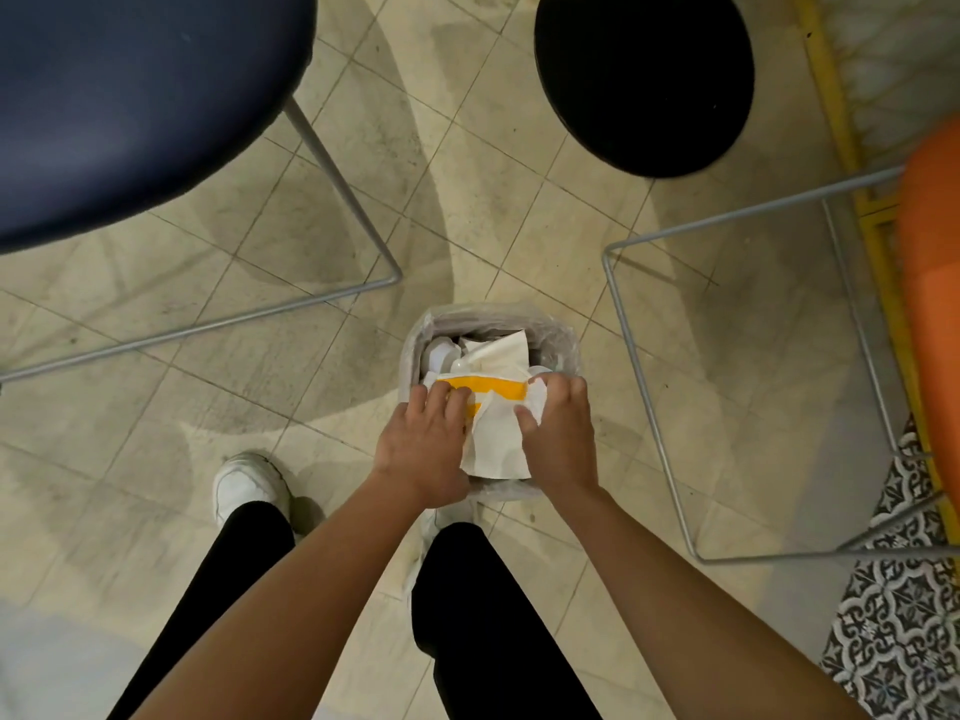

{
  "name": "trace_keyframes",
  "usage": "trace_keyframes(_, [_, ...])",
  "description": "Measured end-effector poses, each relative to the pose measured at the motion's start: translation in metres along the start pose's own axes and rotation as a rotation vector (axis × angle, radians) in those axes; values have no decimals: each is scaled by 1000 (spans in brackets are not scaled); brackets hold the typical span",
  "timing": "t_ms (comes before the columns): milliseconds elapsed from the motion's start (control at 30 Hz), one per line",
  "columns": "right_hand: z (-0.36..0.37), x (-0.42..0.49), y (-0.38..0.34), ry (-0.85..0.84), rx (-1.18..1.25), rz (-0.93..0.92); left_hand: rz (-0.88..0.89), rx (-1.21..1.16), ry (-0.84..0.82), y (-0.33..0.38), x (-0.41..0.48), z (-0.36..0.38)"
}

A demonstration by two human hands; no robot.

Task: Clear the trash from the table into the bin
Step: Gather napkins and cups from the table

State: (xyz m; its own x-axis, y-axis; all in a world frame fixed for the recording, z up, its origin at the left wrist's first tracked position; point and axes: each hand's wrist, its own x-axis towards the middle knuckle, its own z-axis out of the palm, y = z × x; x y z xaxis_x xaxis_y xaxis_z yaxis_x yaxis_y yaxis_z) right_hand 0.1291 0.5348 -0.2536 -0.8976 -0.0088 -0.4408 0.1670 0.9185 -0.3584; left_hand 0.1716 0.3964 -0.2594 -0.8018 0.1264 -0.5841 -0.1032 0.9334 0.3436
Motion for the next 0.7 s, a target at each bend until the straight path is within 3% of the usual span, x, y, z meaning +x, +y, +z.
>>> trace_keyframes(167, [-6, 14, -22, 87, 148, 8, 1, -109, 90, 2, 0, -11])
trace_keyframes(400, [-3, 47, -45, -267, 473, 416, -121, -250, 196, 1, 10, -16])
trace_keyframes(467, [2, 49, -45, -289, 376, 372, -153, -265, 204, -4, 13, -16])
trace_keyframes(600, [16, 54, -41, -104, 315, 189, -146, -274, 224, -17, 19, -15])
trace_keyframes(700, [26, 58, -39, -62, 107, 93, -119, -349, 204, -20, 22, -16])
